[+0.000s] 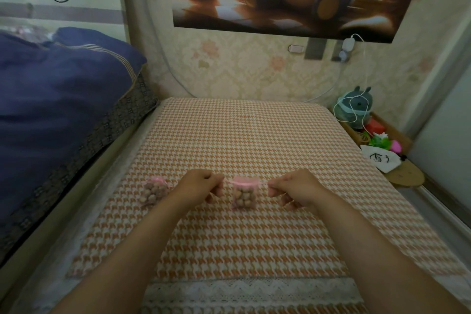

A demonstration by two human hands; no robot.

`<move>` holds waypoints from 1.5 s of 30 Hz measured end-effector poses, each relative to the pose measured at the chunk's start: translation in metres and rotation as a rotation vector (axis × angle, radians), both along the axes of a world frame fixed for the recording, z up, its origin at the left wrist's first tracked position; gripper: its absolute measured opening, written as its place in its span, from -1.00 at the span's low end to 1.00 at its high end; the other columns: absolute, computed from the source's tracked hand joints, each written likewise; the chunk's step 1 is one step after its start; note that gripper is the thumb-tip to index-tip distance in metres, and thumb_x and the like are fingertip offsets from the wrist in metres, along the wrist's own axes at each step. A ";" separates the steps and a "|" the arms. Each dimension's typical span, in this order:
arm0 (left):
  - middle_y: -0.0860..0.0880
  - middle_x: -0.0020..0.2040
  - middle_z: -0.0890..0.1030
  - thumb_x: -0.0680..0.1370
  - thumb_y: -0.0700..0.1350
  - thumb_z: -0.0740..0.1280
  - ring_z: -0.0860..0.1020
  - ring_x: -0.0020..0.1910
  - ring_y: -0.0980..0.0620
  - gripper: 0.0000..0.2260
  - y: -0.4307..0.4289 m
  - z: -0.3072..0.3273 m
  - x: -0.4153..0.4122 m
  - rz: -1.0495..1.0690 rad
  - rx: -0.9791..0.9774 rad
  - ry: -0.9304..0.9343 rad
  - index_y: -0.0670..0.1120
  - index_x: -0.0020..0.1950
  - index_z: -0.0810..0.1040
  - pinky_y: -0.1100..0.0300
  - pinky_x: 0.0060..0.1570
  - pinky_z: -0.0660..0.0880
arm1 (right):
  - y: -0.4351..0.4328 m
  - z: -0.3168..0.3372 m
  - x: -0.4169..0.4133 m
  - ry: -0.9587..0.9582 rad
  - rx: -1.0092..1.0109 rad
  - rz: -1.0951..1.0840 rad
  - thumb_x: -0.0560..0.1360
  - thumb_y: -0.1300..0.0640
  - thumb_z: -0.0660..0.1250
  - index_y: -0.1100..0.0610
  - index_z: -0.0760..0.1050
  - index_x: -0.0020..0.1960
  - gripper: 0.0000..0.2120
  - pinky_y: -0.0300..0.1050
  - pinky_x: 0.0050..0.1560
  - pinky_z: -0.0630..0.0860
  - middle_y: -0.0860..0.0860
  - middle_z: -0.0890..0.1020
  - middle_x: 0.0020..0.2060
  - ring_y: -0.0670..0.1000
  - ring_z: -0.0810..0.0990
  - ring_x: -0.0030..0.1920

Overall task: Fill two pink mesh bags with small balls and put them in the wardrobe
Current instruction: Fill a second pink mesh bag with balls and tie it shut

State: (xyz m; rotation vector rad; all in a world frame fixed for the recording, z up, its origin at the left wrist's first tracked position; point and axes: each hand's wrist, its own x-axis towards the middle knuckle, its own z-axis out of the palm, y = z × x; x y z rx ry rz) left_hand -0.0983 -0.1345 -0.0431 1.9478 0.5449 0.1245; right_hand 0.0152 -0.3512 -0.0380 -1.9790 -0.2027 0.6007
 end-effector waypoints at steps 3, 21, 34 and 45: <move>0.00 -0.36 0.62 0.62 -0.01 0.27 0.50 -0.51 0.07 -0.71 0.000 0.001 -0.001 0.063 -0.101 0.034 -0.12 -0.22 0.59 0.30 -0.49 0.30 | 0.002 -0.004 0.003 0.105 0.005 -0.043 0.58 0.11 0.39 0.22 0.63 0.00 -0.83 -0.28 -0.51 0.40 0.03 0.72 -0.29 -0.07 0.54 -0.51; -0.04 -0.35 0.59 0.60 -0.05 0.27 0.50 -0.45 0.02 -0.73 0.008 -0.006 0.005 0.198 -0.152 0.057 -0.11 -0.26 0.55 0.27 -0.43 0.36 | -0.001 -0.013 0.011 0.231 -0.147 -0.022 0.65 0.05 0.25 0.12 0.50 -0.25 -0.68 -0.28 -0.51 0.35 -0.01 0.58 -0.40 -0.07 0.52 -0.51; -0.18 0.07 0.69 0.64 -0.19 0.16 0.63 0.14 -0.04 -0.68 -0.004 -0.007 0.012 -0.261 -0.475 -0.138 -0.41 0.13 0.57 0.23 0.19 0.51 | -0.014 0.014 0.010 0.149 -0.277 0.297 0.59 0.11 0.37 0.19 0.61 -0.07 -0.85 -0.15 -0.33 0.49 0.03 0.70 -0.24 0.02 0.66 -0.27; -0.15 -0.23 0.62 0.64 -0.10 0.24 0.56 -0.33 -0.04 -0.67 -0.027 -0.010 0.014 -0.333 -0.201 -0.109 -0.39 -0.09 0.54 0.11 -0.21 0.49 | 0.006 0.011 -0.001 -0.257 -0.194 0.294 0.60 0.12 0.35 0.15 0.66 -0.05 -0.85 -0.21 -0.36 0.52 0.02 0.72 -0.21 -0.01 0.67 -0.31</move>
